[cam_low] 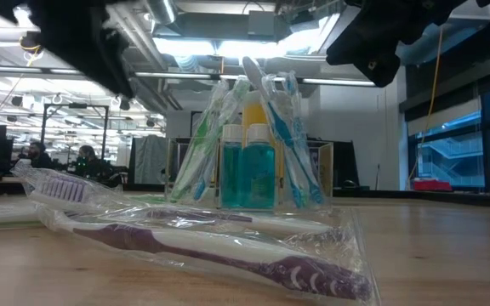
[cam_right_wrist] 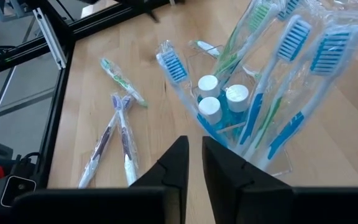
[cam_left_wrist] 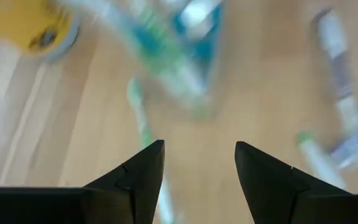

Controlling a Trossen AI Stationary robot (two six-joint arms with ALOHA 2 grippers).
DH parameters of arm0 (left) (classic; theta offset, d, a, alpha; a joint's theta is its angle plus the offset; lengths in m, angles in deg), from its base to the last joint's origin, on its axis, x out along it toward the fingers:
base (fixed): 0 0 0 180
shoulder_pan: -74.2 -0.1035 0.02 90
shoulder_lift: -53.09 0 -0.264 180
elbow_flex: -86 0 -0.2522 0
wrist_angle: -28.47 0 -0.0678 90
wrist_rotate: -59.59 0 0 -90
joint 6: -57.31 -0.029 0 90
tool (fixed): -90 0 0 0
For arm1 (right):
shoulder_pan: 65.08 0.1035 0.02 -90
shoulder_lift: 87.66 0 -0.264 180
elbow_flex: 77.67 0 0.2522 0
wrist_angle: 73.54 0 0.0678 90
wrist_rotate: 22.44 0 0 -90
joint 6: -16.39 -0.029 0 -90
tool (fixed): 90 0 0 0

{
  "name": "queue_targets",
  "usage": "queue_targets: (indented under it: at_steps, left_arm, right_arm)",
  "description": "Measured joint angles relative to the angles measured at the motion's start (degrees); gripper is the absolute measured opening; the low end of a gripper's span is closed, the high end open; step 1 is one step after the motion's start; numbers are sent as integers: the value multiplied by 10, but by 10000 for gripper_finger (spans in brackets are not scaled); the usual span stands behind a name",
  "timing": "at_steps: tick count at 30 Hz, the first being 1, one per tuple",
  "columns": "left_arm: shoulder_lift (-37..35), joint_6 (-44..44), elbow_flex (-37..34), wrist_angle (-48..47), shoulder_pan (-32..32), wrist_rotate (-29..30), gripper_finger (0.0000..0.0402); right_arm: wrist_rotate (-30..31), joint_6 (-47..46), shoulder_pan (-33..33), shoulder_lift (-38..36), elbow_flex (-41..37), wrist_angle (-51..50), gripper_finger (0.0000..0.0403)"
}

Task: Pick & Place toothbrushing station
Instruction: Put the green toothbrush into the transparent organizer

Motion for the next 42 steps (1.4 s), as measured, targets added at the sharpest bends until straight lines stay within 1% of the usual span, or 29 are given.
queue_targets:
  at_steps: [3,7,14,20,24,28,34,39,42]
  left_arm:
    - [1,20,0,-53,-32,-23,194]
    - [2,41,0,-86,-82,-58,194]
    - [2,36,-4,-84,-163,-119,194]
    - [3,13,-49,-55,-208,-174,194]
    - [3,-3,-72,-14,-217,-179,194]
    - [3,-5,-89,46,-215,-207,194]
    - [3,2,-116,99,-217,-206,194]
    - [3,12,-138,110,-217,-206,194]
    - [3,15,-153,139,-217,-207,194]
  right_arm:
    - [0,0,0,0,0,0,49]
    - [0,0,0,0,0,0,41]
    - [0,0,0,0,0,0,30]
    - [0,0,0,0,0,0,24]
    - [0,0,0,0,0,0,28]
    - [0,0,0,0,0,0,35]
    - [2,2,0,0,0,0,46]
    - [2,3,0,0,0,0,53]
    - [2,3,0,0,0,0,54]
